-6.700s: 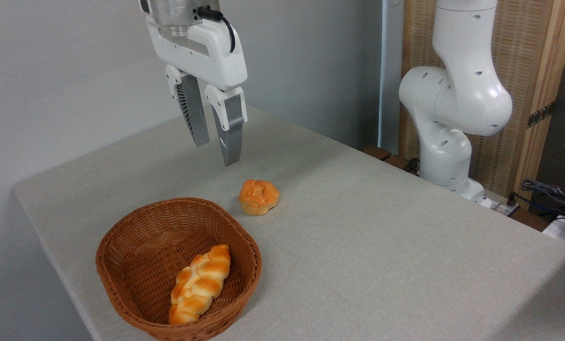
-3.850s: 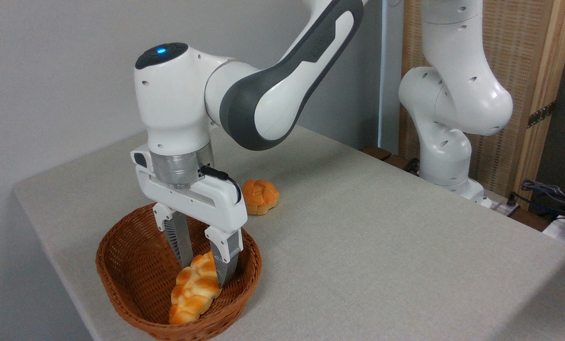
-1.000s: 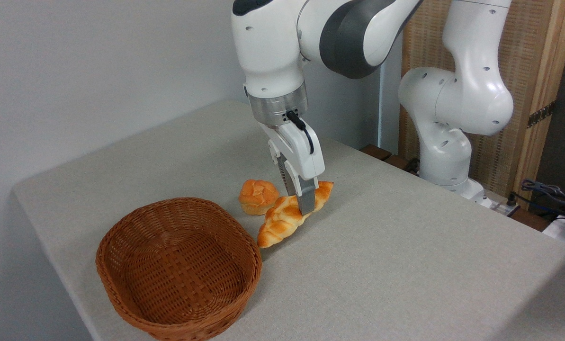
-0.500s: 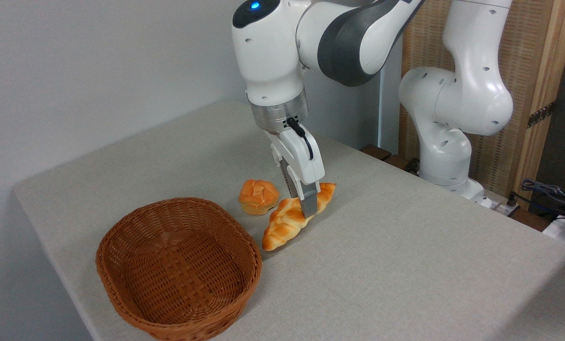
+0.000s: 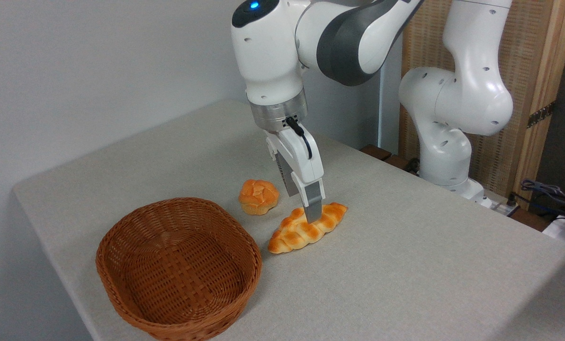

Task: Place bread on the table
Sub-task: 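Open the gripper and raise it away from the roll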

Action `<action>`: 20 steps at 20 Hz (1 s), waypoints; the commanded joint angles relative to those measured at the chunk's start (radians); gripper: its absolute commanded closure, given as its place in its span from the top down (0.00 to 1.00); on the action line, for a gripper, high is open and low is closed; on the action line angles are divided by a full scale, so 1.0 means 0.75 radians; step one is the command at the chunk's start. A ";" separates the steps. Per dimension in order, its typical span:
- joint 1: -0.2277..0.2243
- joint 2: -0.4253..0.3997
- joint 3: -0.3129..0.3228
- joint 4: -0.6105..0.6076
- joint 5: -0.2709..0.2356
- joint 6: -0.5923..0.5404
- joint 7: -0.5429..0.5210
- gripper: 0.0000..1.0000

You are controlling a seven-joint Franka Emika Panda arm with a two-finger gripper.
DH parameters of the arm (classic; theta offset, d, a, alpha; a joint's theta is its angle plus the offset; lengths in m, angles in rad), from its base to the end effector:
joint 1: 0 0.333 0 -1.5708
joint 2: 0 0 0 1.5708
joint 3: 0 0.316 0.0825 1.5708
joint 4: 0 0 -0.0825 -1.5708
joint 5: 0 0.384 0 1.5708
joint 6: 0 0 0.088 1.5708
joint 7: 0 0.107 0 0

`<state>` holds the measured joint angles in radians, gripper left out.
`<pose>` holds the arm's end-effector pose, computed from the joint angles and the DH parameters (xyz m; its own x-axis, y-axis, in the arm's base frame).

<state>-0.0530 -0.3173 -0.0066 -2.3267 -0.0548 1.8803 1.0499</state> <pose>0.4350 -0.0302 0.4532 0.4619 -0.8866 -0.0230 -0.8772 -0.4605 0.1357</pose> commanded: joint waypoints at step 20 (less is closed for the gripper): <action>0.005 0.444 -0.071 0.944 0.020 -0.296 -0.488 1.00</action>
<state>-0.0576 0.0036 -0.0503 -1.6602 -0.0490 1.7193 0.6996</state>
